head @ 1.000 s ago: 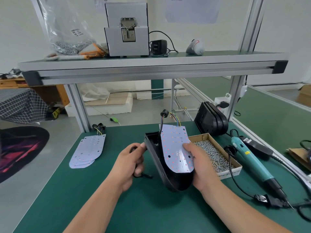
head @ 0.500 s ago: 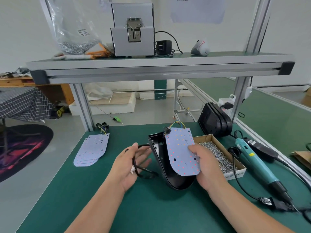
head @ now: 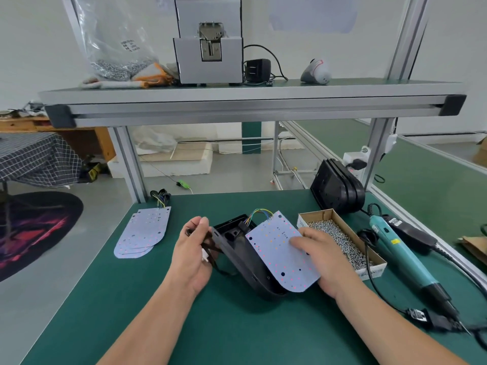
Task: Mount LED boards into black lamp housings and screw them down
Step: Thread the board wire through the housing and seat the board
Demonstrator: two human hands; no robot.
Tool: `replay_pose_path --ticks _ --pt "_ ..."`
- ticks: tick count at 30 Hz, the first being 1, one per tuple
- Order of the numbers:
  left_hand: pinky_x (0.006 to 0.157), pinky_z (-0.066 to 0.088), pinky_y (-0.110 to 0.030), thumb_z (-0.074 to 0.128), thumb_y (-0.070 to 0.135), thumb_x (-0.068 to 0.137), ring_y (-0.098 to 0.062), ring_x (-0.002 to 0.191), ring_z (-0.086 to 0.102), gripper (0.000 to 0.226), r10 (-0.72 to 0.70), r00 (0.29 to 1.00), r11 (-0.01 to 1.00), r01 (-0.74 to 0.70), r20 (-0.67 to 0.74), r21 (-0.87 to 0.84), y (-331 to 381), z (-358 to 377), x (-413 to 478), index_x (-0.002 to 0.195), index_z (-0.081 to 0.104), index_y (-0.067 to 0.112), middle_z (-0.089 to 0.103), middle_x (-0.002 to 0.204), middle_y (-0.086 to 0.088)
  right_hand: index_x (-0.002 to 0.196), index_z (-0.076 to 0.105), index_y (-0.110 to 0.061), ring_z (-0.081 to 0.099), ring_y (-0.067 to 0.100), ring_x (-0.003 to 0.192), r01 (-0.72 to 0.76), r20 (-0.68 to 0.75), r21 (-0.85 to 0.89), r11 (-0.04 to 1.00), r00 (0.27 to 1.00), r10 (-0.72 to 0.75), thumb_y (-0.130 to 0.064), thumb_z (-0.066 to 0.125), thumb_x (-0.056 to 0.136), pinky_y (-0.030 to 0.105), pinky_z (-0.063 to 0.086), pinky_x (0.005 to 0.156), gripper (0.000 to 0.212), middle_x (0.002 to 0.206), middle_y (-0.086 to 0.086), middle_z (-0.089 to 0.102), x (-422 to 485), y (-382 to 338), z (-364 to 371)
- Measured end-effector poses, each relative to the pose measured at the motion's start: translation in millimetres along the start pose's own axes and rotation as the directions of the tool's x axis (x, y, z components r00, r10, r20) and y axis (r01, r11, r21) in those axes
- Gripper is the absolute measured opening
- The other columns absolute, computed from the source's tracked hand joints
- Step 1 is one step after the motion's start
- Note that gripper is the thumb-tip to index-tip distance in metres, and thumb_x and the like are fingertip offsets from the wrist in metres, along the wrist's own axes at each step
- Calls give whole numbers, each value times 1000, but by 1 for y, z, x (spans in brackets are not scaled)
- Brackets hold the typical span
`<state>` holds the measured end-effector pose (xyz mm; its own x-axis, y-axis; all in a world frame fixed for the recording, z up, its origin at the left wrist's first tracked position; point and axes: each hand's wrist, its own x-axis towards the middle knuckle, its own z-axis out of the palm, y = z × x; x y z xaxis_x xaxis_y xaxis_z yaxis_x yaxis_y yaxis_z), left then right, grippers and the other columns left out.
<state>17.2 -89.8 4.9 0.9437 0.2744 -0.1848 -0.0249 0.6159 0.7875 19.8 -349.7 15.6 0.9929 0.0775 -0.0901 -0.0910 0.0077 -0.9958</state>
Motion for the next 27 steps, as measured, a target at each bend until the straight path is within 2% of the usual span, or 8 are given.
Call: replay_pose_path --ticks 2,4,8,12,15,18,22,27 --pt "56 56 -27 71 19 102 -10 61 62 11 33 999 999 -33 15 32 4 -3 2 105 62 26 65 76 7 102 74 -22 71 21 93 70 22 -176 982 997 -68 -17 69 82 34 50 79 21 102 -3 77 0 3 0" --pt "61 58 -29 75 15 97 -11 65 65 18 44 999 998 -45 29 46 8 -4 1 107 63 24 67 80 7 129 67 -32 67 11 107 120 54 -353 928 993 -107 -9 68 92 33 51 89 44 118 -12 72 0 6 0" --pt "63 54 -31 79 9 89 -15 65 65 29 49 997 994 -54 56 97 11 -4 -2 110 64 22 64 82 1 150 52 -27 54 -4 121 255 107 -623 739 964 -243 -14 66 95 21 40 99 58 142 -15 55 -1 5 4" --pt "61 52 -30 73 0 94 -19 66 65 29 54 995 992 -62 78 109 10 -2 -3 111 65 22 66 82 -1 149 53 -23 33 -1 146 518 119 -616 594 806 -580 -20 65 101 16 22 120 50 150 -18 43 -8 -2 22" --pt "55 56 -28 71 -3 94 -17 65 68 31 56 991 993 -69 123 100 10 -1 -5 114 65 20 72 84 -2 151 51 -24 26 4 153 654 228 -559 510 712 -664 -24 64 104 18 19 122 49 154 -22 42 -10 -9 43" --pt "63 60 -33 78 -1 84 -22 74 70 41 53 982 995 -68 182 79 13 -1 -8 117 65 18 74 96 -8 143 58 -22 24 9 153 702 346 -561 439 681 -645 -20 71 99 28 19 124 46 145 -19 54 -7 -8 60" --pt "78 60 -41 79 9 78 -32 91 72 50 21 963 997 -40 268 66 18 -7 -11 125 61 15 75 110 -19 116 73 -20 46 15 129 709 329 -599 373 642 -692 -12 83 85 44 32 112 34 120 -17 68 -3 -9 71" --pt "98 59 -43 90 17 75 -35 114 63 90 -52 890 993 -3 453 120 30 -21 -13 152 44 9 69 129 -23 107 75 -21 47 8 117 651 244 -660 375 658 -713 -29 85 82 36 29 102 28 103 -18 61 3 -9 78"
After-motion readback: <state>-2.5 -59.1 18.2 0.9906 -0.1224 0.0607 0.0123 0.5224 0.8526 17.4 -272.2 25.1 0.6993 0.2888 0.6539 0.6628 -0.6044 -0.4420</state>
